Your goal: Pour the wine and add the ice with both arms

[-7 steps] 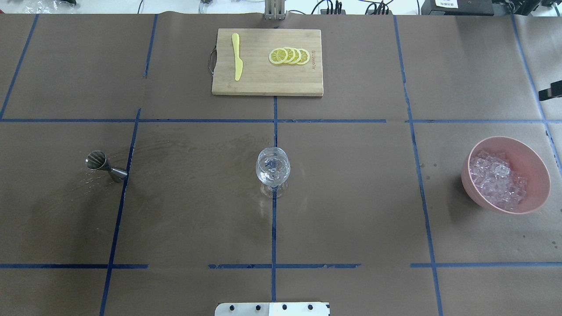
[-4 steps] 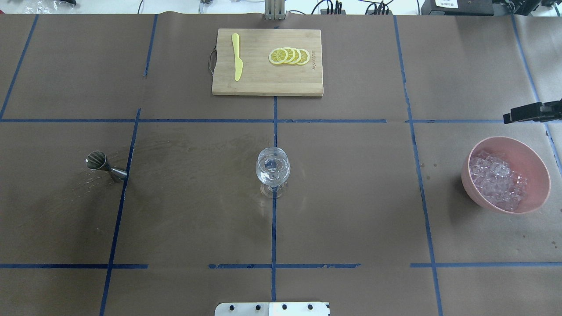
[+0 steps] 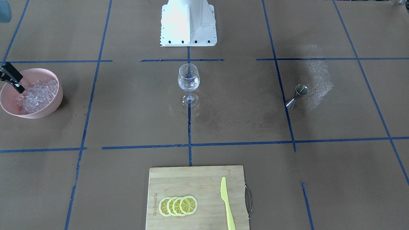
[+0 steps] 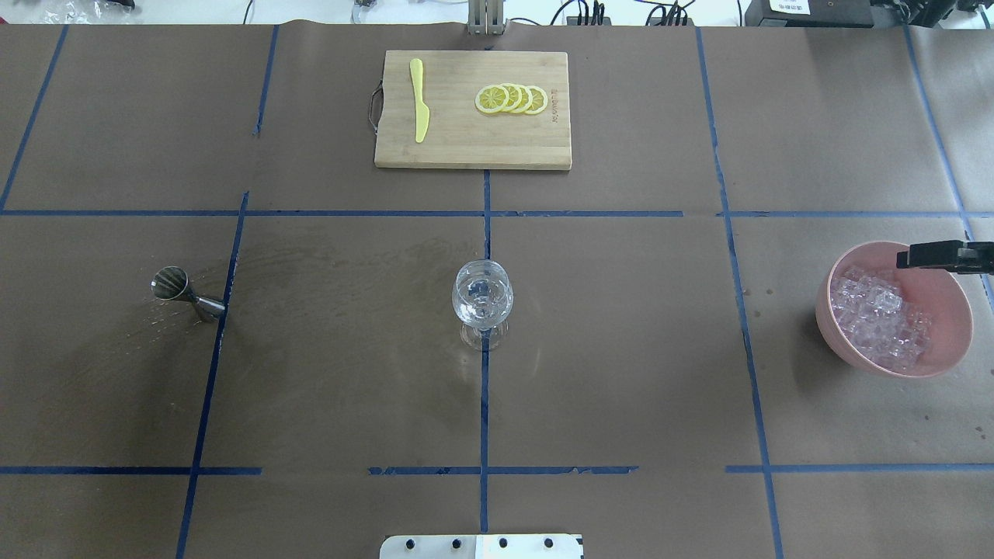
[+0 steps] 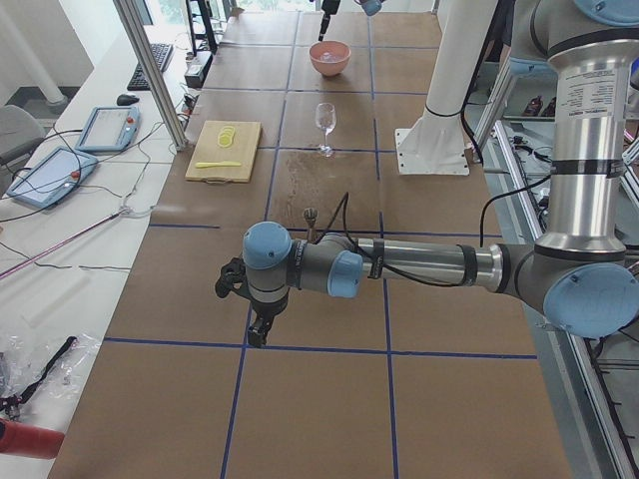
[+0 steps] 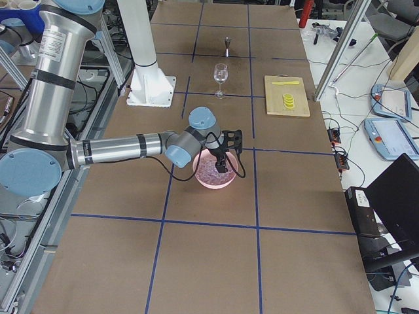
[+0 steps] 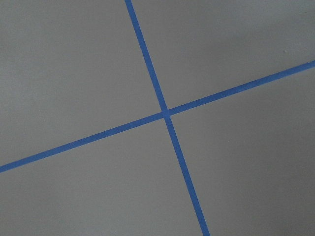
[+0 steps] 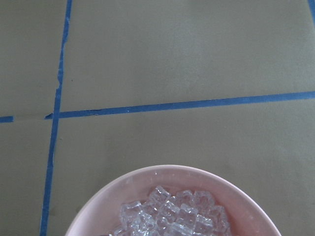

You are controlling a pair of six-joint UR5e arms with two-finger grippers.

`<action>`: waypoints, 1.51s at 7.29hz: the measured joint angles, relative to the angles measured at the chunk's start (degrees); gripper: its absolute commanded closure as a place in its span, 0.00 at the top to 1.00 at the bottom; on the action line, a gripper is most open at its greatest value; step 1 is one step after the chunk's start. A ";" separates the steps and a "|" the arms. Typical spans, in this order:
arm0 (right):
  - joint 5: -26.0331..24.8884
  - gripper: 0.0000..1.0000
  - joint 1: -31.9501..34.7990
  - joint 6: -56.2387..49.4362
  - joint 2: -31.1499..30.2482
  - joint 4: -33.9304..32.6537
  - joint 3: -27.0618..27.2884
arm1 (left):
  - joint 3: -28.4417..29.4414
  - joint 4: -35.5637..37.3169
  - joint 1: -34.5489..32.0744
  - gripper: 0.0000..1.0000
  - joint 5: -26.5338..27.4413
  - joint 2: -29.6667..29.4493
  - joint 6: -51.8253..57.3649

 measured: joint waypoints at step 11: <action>-12.52 0.54 -11.42 12.54 -2.57 -0.37 -0.04 | 0.06 -1.51 0.00 1.00 -0.10 0.00 -0.02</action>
